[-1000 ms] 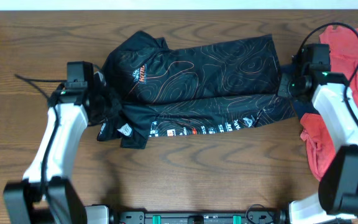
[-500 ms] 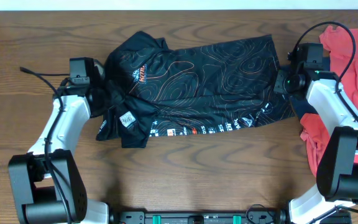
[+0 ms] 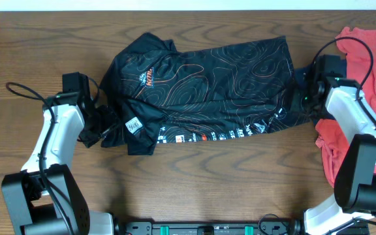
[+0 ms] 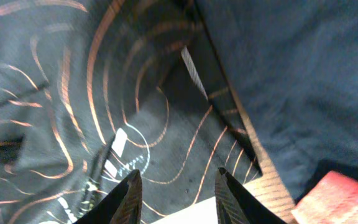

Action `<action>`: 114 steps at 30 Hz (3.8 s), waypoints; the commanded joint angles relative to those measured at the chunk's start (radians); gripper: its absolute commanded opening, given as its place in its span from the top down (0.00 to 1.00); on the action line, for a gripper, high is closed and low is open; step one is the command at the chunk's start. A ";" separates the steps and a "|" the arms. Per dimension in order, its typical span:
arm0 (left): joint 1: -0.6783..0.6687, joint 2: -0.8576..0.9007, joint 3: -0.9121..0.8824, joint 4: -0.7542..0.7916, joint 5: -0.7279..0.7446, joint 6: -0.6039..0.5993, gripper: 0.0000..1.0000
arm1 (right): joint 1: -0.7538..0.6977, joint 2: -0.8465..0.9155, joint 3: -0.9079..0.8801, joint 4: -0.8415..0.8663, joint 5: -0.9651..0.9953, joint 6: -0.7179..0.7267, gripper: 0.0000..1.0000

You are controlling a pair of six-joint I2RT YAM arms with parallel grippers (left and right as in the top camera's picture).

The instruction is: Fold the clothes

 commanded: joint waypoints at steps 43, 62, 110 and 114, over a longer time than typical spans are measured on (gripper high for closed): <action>0.007 0.016 -0.216 0.122 -0.136 0.006 0.94 | -0.004 -0.025 -0.317 0.314 0.035 -0.005 0.99; 0.156 0.009 -0.181 -0.071 -0.005 0.078 0.76 | -0.056 -0.027 -0.314 -0.117 0.159 0.225 0.92; -0.214 -0.171 -0.193 0.041 0.458 -0.081 0.94 | -0.055 -0.367 -0.255 -0.166 0.078 0.160 0.37; -0.135 -0.251 -0.136 0.111 0.424 -0.060 0.94 | -0.055 -0.367 -0.255 -0.166 0.081 0.153 0.37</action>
